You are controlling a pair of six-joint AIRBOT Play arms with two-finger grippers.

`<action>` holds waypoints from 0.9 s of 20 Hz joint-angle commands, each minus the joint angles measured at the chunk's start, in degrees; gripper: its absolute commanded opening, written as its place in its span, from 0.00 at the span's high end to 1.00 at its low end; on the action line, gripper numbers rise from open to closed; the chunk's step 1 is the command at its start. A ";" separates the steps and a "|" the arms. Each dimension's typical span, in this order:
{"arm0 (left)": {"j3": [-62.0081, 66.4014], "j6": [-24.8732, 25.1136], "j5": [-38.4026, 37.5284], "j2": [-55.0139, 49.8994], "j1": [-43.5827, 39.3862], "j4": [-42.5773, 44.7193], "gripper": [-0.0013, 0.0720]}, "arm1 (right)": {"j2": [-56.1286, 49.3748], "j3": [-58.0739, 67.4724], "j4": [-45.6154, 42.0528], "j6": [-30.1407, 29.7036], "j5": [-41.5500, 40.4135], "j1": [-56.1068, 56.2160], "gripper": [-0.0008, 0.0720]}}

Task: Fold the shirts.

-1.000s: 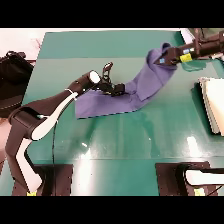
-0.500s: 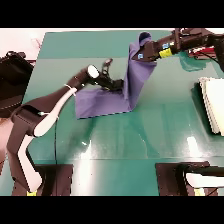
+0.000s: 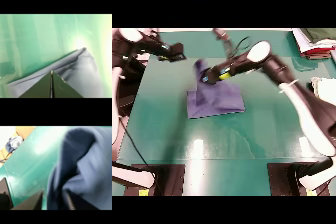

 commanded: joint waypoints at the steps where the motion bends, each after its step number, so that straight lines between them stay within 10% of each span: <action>1: 0.11 1.31 -2.49 5.35 4.59 0.59 0.94 | -6.69 3.98 0.52 -1.36 -6.34 5.33 0.49; 9: 0.07 1.92 -3.41 6.25 2.16 1.14 0.94 | 2.91 -12.83 -13.62 5.79 8.13 -16.33 0.46; 10: 0.07 2.08 -3.02 6.25 1.36 1.14 0.94 | 3.54 -16.68 -13.57 5.88 8.68 -19.39 0.27; 18: 0.07 3.37 -0.15 5.86 -4.35 0.90 0.94 | -4.61 -27.67 3.61 5.03 5.99 -23.32 0.18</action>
